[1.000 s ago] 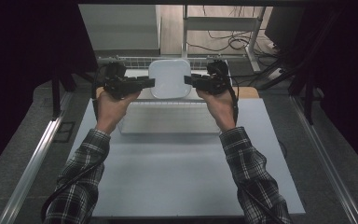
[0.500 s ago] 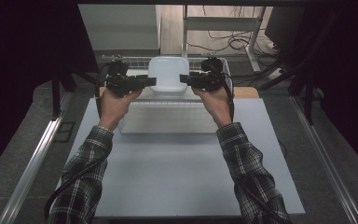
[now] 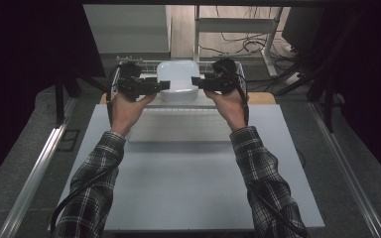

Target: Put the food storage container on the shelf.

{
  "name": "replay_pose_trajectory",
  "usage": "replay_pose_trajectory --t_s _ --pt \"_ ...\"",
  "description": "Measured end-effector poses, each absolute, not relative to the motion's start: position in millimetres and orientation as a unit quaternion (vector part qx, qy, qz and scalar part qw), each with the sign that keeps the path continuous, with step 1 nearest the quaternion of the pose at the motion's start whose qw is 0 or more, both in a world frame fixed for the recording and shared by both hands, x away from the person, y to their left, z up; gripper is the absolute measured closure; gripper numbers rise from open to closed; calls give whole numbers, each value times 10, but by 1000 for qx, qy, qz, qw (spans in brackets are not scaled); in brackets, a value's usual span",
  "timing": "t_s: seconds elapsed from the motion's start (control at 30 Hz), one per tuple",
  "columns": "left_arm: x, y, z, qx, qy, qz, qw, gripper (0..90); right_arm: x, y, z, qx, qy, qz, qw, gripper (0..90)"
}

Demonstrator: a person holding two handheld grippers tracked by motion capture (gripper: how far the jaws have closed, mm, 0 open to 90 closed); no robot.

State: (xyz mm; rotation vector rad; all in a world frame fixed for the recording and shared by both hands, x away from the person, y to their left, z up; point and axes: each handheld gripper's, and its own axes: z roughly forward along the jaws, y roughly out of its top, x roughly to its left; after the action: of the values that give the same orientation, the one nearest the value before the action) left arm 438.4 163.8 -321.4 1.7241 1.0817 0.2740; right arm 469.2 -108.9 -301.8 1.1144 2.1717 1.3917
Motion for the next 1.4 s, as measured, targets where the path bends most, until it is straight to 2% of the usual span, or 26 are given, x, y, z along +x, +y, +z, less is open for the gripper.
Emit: replay_pose_trajectory --t_s 0.17,0.33,0.53,0.87,1.03,1.07,1.17,1.2,1.4 --pt "4441 1640 -3202 712 460 122 515 361 4697 -1078 -3017 391 762 491 158 475" --pt "4447 1624 -3184 718 454 126 512 405 4664 -1064 -3008 386 767 488 158 480" --pt "4436 1596 -3182 719 453 125 512 402 4649 -1077 -2997 389 768 484 157 483" --pt "4435 1576 -3161 721 454 154 501 326 4655 -1091 -3000 398 761 486 164 448" --pt "4374 1614 -3143 724 438 159 508 275 4601 -1140 -2995 392 756 501 157 364" --pt "4339 1621 -3138 724 432 157 514 256 4572 -1161 -2996 385 756 505 158 320" --pt "4308 1626 -3138 726 426 151 518 233 4542 -1173 -3004 377 759 508 156 276" --pt "4293 1628 -3139 728 422 150 519 211 4509 -1181 -3017 368 764 506 157 228" --pt "4178 1604 -3187 742 402 150 515 127 4418 -1204 -3090 349 772 504 169 141"
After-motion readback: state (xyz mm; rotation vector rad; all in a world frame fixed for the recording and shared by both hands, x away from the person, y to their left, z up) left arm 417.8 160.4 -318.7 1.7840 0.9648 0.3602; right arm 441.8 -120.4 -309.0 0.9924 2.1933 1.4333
